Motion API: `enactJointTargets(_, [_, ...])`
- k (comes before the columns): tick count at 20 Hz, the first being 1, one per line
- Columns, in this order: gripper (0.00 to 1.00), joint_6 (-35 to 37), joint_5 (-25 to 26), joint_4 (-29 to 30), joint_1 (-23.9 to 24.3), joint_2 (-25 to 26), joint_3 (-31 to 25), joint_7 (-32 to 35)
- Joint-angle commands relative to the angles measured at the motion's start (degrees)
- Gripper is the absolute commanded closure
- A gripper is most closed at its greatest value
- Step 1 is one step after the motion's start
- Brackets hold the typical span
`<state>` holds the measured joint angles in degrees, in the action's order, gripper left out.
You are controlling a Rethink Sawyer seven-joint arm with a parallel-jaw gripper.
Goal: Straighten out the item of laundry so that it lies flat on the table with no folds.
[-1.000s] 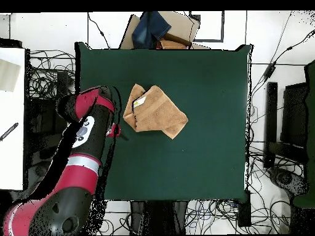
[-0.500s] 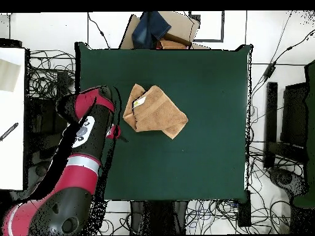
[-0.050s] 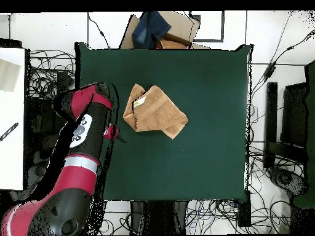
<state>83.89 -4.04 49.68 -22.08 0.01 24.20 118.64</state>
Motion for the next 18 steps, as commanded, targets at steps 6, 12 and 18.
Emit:
enactJointTargets(6, [0.0,-15.0,0.5,-1.9,0.1,1.4,-1.8,16.4])
enactJointTargets(12, [0.0,-19.2,0.5,1.7,-0.4,-0.5,-1.2,16.6])
enactJointTargets(18, [0.0,-22.0,0.4,1.2,2.4,0.1,-1.8,12.9])
